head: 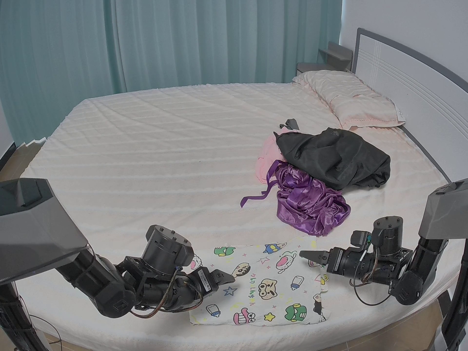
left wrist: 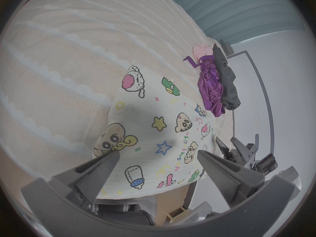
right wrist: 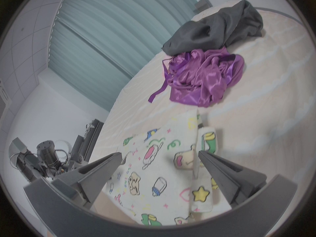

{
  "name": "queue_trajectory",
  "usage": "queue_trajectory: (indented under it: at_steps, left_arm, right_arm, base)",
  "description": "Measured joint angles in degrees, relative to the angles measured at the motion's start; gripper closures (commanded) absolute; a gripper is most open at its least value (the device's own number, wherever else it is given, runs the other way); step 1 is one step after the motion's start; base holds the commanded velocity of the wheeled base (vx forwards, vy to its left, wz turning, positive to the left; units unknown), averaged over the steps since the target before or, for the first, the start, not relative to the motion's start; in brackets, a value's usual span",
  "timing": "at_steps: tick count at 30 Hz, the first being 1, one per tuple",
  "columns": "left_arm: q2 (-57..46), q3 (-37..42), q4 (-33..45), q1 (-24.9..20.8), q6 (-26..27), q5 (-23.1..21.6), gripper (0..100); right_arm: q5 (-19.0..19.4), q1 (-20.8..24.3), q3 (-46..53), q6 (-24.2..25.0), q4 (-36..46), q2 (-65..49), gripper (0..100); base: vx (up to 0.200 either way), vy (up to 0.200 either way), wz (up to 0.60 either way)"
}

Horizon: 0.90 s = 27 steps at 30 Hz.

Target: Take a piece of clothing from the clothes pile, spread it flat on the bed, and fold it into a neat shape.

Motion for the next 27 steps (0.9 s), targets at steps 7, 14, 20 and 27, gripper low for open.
queue_trajectory:
  at_steps: [7, 14, 20, 27]
  left_arm:
    - [0.0, 0.0, 0.0, 0.0, 0.0, 0.0, 0]
    - [0.0, -0.1, 0.0, 0.0, 0.0, 0.0, 0]
    - [0.0, -0.1, 0.0, 0.0, 0.0, 0.0, 0]
    - [0.0, -0.1, 0.0, 0.0, 0.0, 0.0, 0]
  right_arm:
    - [1.7, 0.5, 1.6, -0.2, -0.3, 0.7, 0]
    - [1.8, 0.6, 1.4, -0.4, -0.3, 2.1, 0]
    - [1.8, 0.8, 1.1, -0.6, -0.4, 3.6, 100]
    - [1.7, 0.6, 2.2, -0.5, -1.0, 3.8, 100]
  base:
    - [0.000, 0.000, 0.00]
    - [0.000, 0.000, 0.00]
    - [0.000, 0.000, 0.00]
    - [0.000, 0.000, 0.00]
